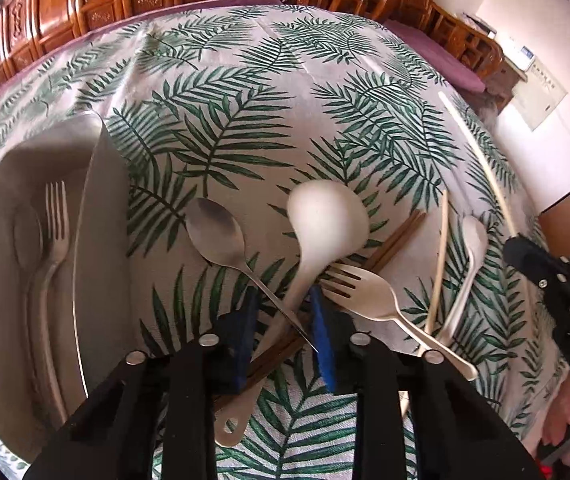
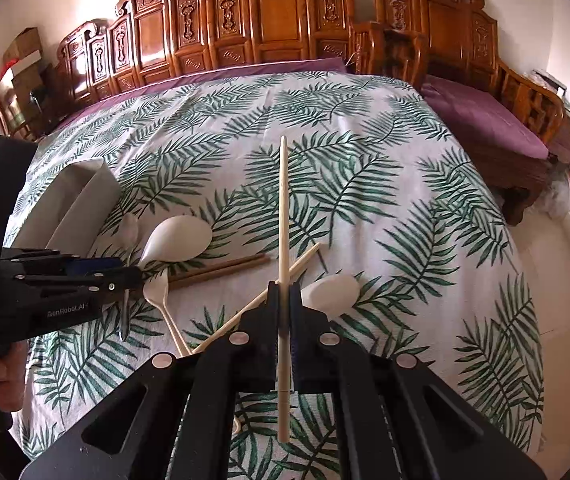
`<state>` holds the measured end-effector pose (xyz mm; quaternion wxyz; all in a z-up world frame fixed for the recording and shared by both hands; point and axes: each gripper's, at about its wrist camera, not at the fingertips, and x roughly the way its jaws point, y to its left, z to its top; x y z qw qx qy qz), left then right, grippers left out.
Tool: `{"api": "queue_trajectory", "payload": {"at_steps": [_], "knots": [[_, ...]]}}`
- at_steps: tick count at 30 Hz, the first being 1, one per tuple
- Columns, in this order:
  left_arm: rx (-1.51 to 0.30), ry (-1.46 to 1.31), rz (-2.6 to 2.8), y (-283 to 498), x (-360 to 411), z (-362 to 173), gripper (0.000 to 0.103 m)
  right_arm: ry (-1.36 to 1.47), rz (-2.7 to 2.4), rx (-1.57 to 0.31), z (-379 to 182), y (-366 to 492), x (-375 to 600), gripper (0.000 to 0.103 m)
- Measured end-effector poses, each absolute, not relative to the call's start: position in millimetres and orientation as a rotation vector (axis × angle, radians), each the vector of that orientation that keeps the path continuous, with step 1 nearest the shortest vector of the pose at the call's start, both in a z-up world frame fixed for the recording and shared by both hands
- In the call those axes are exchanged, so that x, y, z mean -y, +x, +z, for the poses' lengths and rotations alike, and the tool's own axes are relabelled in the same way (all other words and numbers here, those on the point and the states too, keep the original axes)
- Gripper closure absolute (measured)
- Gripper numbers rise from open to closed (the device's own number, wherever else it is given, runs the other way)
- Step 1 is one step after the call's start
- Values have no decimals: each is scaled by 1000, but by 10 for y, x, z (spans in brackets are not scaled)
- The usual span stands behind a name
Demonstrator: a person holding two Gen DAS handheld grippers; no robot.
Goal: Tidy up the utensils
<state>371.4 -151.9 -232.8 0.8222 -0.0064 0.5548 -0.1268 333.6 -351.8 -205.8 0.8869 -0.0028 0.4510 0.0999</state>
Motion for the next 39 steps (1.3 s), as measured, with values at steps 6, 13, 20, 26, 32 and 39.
{"api": "queue_trajectory", "payload": {"at_steps": [6,13,20,26,32,39], "knots": [[-1202,16,-258,3681,1488,-2351,93,-9,225,-931,-2030,3320,3465,97],[-1188,79,-257,3647,1542,-2345,93,-14,236,-930,-2022,3311,3435,97],[-1140,95,-261,3538,1460,-2224,99,-14,237,-935,-2042,3313,3425,97],[-1122,114,-273,3500,1430,-2125,100,-22,242,-934,-2047,3301,3400,97],[-1084,136,-285,3444,1428,-1995,102,-26,249,-941,-2070,3297,3378,97],[-1037,146,-256,3419,1321,-1848,102,-37,263,-938,-2056,3279,3314,97]]}}
